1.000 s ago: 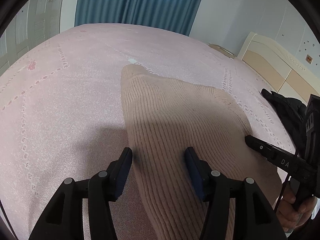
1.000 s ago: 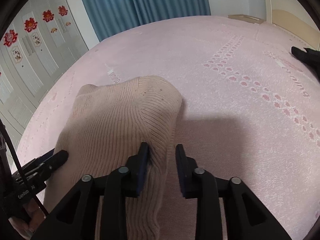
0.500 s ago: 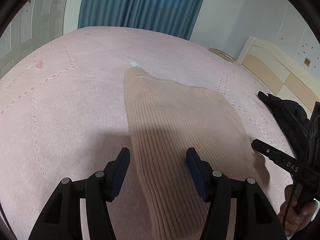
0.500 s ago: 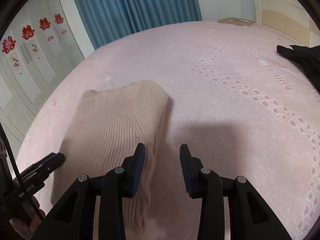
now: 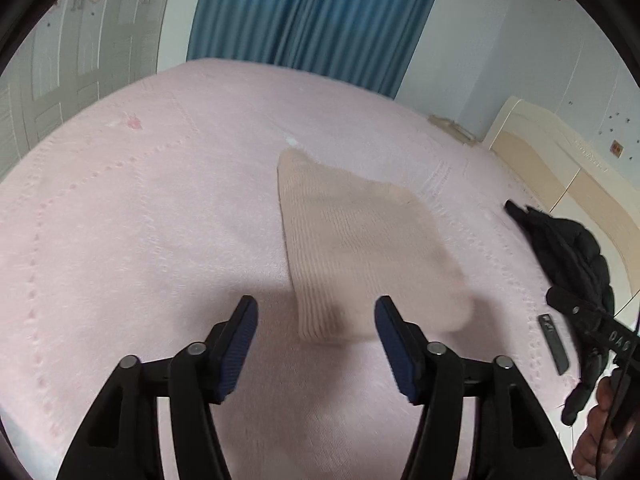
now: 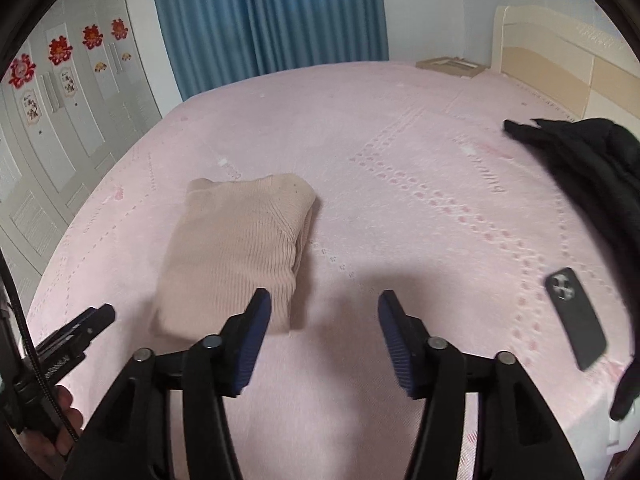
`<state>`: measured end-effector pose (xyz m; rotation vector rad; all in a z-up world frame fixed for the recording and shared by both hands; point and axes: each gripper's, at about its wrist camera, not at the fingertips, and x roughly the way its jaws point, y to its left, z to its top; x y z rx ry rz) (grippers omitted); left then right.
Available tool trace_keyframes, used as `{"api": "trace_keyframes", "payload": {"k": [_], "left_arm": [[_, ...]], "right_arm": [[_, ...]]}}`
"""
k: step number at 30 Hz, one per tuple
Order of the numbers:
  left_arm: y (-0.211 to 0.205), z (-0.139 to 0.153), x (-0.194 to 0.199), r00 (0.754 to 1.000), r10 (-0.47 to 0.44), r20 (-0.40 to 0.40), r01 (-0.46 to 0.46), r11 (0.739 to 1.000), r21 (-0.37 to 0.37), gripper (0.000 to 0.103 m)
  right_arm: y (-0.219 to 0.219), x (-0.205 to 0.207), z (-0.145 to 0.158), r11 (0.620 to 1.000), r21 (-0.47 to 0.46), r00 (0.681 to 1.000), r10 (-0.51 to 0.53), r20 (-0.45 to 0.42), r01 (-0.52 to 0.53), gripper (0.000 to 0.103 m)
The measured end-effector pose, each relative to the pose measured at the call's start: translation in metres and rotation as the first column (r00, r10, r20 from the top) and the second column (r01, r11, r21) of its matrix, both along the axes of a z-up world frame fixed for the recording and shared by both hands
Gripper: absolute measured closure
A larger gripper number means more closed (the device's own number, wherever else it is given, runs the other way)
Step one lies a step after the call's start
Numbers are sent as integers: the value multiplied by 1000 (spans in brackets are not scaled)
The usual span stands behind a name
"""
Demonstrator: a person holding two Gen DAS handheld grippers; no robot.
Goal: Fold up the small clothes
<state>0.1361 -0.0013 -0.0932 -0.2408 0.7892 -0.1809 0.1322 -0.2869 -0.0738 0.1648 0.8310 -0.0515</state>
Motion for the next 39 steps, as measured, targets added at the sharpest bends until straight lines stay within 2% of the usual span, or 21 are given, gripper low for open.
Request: {"api": "trace_keyframes", "payload": {"k": [1,4,6,10,14,20,29,39], "left_arm": [[1,10,-10,1000,8,15,-8,1000,4,29],[-1,42,-38,998,20,62,-22,999,41,24],[-6,61,-56,997,4,81,-12,995,94,18],[-13,87,-88,992,16,125,-38,984,172,13],[-15,104,-114,990,39,134,-66,976,209,13],[-11,121,-143,985,47,165,-84,971,224,13],[-15,133,-153,982,56,179,-99,966,240,13],[-11,138,-158,977,76,198,-122,964,234,13]], "right_arm": [[0,-11,8,1000,1,1000,3,8,-3,40],[2,-36,25,1000,-1,1000,15,17,-15,25],[3,-50,34,1000,-5,1000,11,29,-11,7],[4,-77,54,999,-25,997,24,79,-22,0],[5,-98,72,998,-58,995,28,98,-23,0],[-3,-127,93,1000,-15,994,8,105,-7,0],[0,-146,102,995,-92,993,-16,120,27,0],[4,-149,106,994,-112,993,7,122,6,0]]}}
